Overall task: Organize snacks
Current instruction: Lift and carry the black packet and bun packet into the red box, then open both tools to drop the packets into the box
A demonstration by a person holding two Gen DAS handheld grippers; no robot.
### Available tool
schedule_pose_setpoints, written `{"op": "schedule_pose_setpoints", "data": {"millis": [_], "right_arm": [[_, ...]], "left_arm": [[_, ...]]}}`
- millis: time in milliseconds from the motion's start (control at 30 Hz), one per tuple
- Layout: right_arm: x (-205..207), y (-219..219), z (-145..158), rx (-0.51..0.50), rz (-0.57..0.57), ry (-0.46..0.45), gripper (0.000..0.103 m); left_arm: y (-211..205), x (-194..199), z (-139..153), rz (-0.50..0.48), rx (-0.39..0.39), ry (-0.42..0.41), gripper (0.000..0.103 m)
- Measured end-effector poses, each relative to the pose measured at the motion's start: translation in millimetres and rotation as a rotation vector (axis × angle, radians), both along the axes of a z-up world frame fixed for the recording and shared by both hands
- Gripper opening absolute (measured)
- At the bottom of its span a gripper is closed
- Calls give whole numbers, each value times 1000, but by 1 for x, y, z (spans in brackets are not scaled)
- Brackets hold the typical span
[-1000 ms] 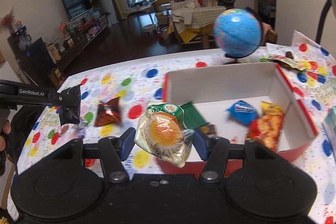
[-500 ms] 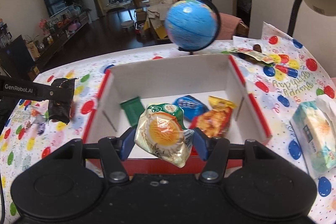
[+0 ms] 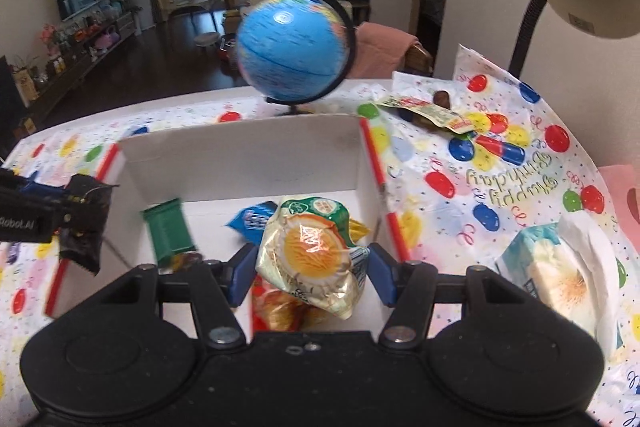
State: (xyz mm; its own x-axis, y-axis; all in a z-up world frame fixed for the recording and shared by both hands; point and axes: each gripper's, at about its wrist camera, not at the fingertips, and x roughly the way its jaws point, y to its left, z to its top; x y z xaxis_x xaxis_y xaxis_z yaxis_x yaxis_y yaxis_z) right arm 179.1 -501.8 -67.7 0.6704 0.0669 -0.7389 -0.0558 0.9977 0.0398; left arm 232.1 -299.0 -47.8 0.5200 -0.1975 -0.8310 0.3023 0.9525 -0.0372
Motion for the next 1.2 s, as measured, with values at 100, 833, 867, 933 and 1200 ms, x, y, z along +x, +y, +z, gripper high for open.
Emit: {"op": "schedule_pose_setpoints", "data": {"millis": [100,833,867,933,1200], "right_arm": [[4,-4,-8,-3,0,23,58],[-5,-11,-28,26,3,74,63],[-5,-11,-27,31,4,72,64],[-7,-10,-25,34,8,69,64],[-18,1,-10,50,29,38,71]], "left_arm": [[-7,5,-8,-5,18,12,33],[-38,5,-55,-67,77,109,40],[-37,5,-54,-64,72,103,46],[-34,2,-49,-59,56,91,55],[-17,-9,-28,-48,6,55,58]]}}
